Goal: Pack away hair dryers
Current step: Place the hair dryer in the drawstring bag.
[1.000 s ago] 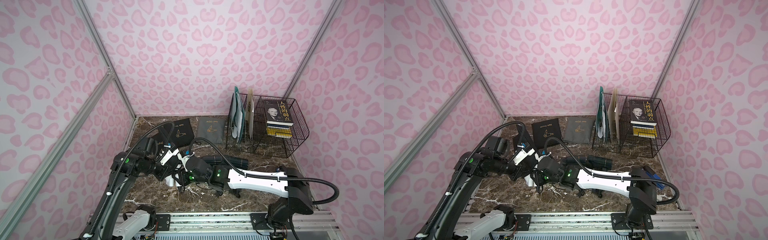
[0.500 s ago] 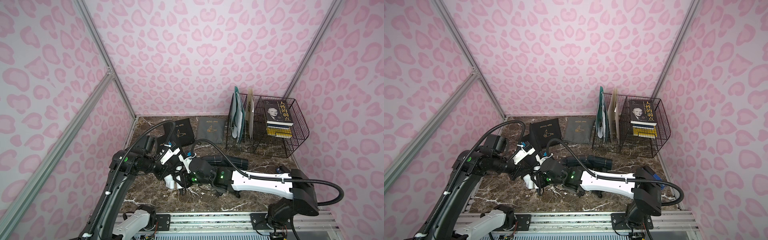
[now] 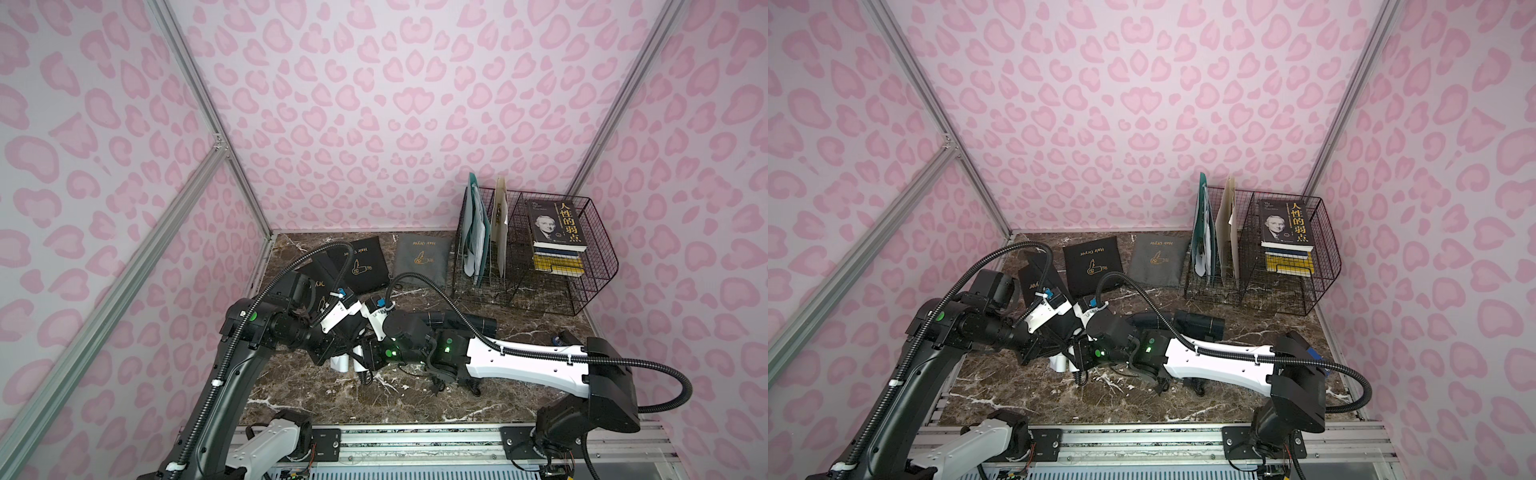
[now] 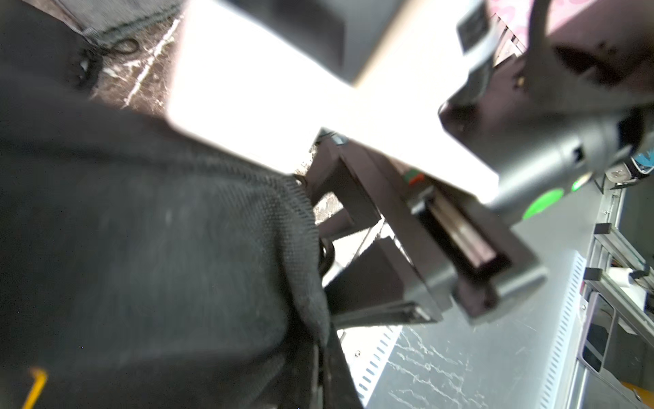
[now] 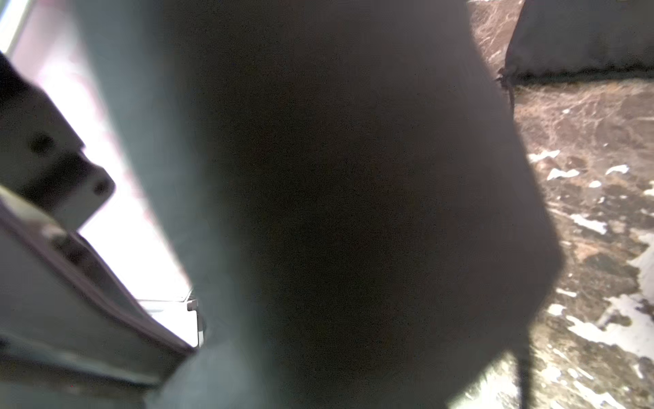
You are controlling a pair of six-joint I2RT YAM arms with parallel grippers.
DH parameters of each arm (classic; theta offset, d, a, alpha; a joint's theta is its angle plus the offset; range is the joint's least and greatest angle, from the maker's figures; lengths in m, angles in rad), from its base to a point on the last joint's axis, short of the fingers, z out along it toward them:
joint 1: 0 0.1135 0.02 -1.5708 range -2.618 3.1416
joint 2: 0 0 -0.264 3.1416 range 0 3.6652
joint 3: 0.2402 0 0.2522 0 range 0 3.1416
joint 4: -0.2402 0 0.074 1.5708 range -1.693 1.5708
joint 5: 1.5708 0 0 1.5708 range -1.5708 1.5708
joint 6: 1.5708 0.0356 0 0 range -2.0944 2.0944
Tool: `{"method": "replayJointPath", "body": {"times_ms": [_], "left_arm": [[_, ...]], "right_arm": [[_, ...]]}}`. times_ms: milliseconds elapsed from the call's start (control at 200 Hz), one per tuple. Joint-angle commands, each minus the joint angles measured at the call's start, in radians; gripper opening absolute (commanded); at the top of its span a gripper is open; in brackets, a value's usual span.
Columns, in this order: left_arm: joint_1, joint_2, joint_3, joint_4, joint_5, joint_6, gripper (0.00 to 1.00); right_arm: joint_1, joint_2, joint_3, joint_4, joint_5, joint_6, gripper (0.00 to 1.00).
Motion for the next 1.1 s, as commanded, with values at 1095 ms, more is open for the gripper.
{"method": "replayJointPath", "body": {"times_ms": [1095], "left_arm": [[-0.117,0.135,-0.040,0.130,-0.017,-0.177,0.02]], "right_arm": [[-0.048,-0.002,0.081,-0.255,-0.065,0.067,0.03]]}}
